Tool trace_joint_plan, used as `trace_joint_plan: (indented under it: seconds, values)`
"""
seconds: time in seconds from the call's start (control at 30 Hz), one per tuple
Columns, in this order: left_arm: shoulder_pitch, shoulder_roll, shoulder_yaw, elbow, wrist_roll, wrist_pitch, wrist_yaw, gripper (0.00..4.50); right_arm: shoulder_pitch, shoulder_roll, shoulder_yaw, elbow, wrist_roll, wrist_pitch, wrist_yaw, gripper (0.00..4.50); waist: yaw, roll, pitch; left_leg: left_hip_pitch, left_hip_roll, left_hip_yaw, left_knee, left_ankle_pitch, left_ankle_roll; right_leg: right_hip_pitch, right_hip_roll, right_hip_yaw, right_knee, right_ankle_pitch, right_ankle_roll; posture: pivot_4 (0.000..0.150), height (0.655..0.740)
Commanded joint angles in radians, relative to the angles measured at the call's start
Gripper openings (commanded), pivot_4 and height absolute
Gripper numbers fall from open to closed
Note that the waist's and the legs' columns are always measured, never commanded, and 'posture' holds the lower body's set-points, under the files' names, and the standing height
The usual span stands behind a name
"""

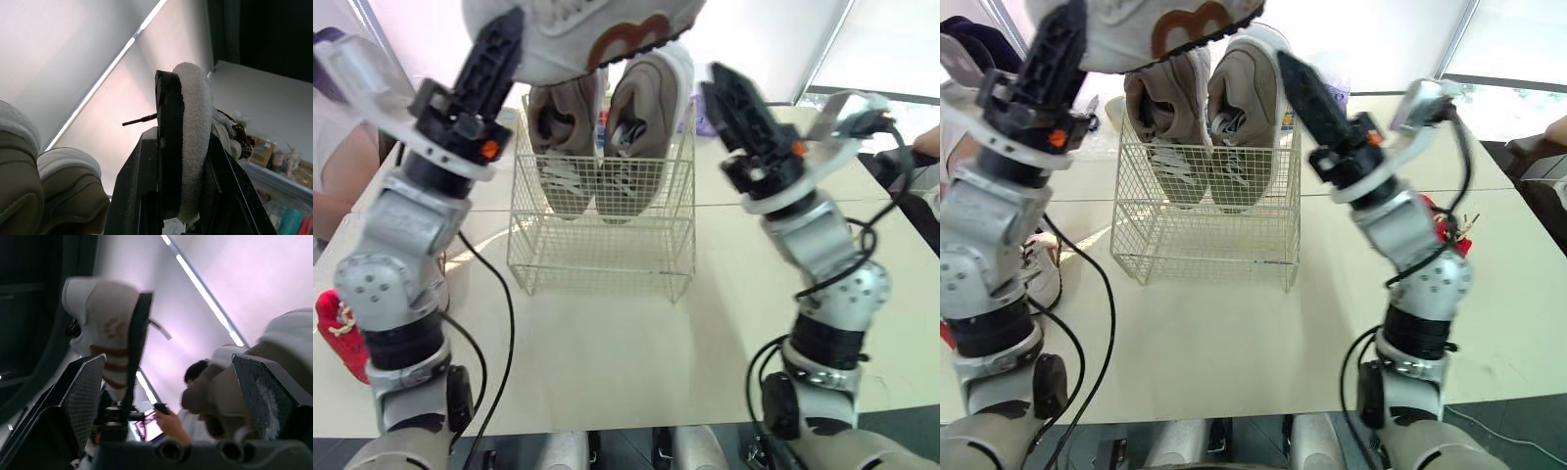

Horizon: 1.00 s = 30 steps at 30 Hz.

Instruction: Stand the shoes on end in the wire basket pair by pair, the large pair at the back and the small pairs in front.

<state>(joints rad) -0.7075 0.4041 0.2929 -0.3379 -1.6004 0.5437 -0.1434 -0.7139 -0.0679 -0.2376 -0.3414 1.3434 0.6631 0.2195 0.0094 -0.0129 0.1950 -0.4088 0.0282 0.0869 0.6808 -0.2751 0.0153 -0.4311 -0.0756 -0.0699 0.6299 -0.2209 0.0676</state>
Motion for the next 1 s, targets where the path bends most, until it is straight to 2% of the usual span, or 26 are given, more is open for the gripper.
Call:
trace_joint_plan:
  seconds: [0.03, 0.17, 0.4, 0.5, 0.63, 0.7, 0.73, 0.8, 0.9, 1.0]
  values:
    - [-0.024, -0.023, -0.009, -0.002, 0.070, -0.031, -0.049, 0.31, -0.059, 0.033, 0.033, -0.022, -0.052, -0.075, -0.023, 4.47, 0.001, 0.000, 0.000, 0.000, 0.000, 0.000, 0.000, 0.000, 0.000, 0.000, 0.000, 0.000, 0.000, 0.000, 0.000, 0.150, 0.7400]
    - [-0.006, -0.074, -0.048, -0.037, 0.114, -0.026, -0.040, 0.31, -0.127, 0.096, 0.051, 0.029, -0.119, -0.165, -0.038, 4.47, 0.002, 0.000, 0.000, -0.001, -0.001, 0.000, 0.000, -0.001, 0.001, 0.000, -0.001, 0.000, -0.002, 0.000, 0.000, 0.150, 0.7400]
    - [0.041, -0.123, -0.068, -0.072, 0.186, -0.032, -0.024, 0.31, -0.161, 0.112, 0.046, 0.064, -0.150, -0.219, -0.055, 4.47, -0.003, 0.000, 0.000, -0.001, 0.000, 0.000, 0.000, -0.001, 0.002, 0.000, -0.001, 0.000, -0.001, 0.000, 0.000, 0.150, 0.7400]
    - [0.047, -0.123, -0.071, -0.079, 0.204, -0.026, -0.020, 0.31, -0.164, 0.112, 0.046, 0.069, -0.150, -0.225, -0.042, 3.69, -0.003, 0.000, 0.000, -0.001, 0.000, -0.001, 0.000, -0.001, 0.002, 0.000, -0.001, -0.001, -0.001, 0.000, 0.000, 0.150, 0.7400]
    - [0.065, -0.098, -0.075, -0.094, 0.224, -0.003, -0.015, 0.31, -0.174, 0.096, 0.048, 0.070, -0.144, -0.221, -0.026, 1.84, -0.005, 0.000, 0.000, -0.001, 0.000, -0.001, 0.000, -0.001, 0.002, 0.000, -0.001, 0.000, -0.001, 0.000, 0.000, 0.150, 0.7400]
    - [0.083, -0.049, -0.092, -0.107, 0.260, 0.031, -0.028, 0.31, -0.186, 0.086, 0.044, 0.067, -0.137, -0.216, -0.030, 1.00, -0.006, 0.000, 0.000, -0.001, 0.000, -0.001, 0.000, -0.001, 0.002, 0.000, -0.001, 0.000, -0.001, 0.000, 0.000, 0.150, 0.7400]
    - [0.103, -0.004, -0.091, -0.126, 0.245, 0.066, -0.053, 0.81, -0.200, 0.062, 0.040, 0.066, -0.136, -0.208, -0.018, 0.79, -0.007, 0.000, 0.000, -0.001, 0.000, -0.001, 0.000, -0.001, 0.002, 0.000, -0.001, -0.001, -0.001, 0.000, 0.000, 0.150, 0.7400]
    - [0.137, 0.096, -0.082, -0.156, 0.235, 0.123, -0.089, 1.72, -0.238, -0.004, 0.021, 0.070, -0.129, -0.187, 0.020, 0.78, -0.018, 0.001, 0.000, -0.001, 0.000, -0.001, 0.000, -0.001, 0.002, -0.001, -0.001, -0.001, -0.001, 0.000, 0.000, 0.150, 0.7400]
    - [0.188, 0.288, -0.069, -0.194, 0.327, 0.185, -0.149, 3.16, -0.304, -0.203, -0.012, 0.125, -0.154, -0.129, 0.162, 0.78, -0.020, 0.001, 0.001, -0.002, 0.000, 0.000, -0.001, -0.001, 0.002, -0.002, -0.001, -0.001, -0.001, 0.000, 0.000, 0.150, 0.7400]
    - [0.256, 0.436, -0.029, -0.257, 0.330, 0.240, -0.240, 3.16, -0.329, -0.485, 0.044, 0.193, -0.284, -0.078, 0.456, 0.78, -0.019, 0.001, 0.001, -0.003, -0.001, 0.000, -0.002, -0.002, 0.003, -0.003, -0.002, -0.001, -0.002, -0.001, -0.001, 0.150, 0.7400]
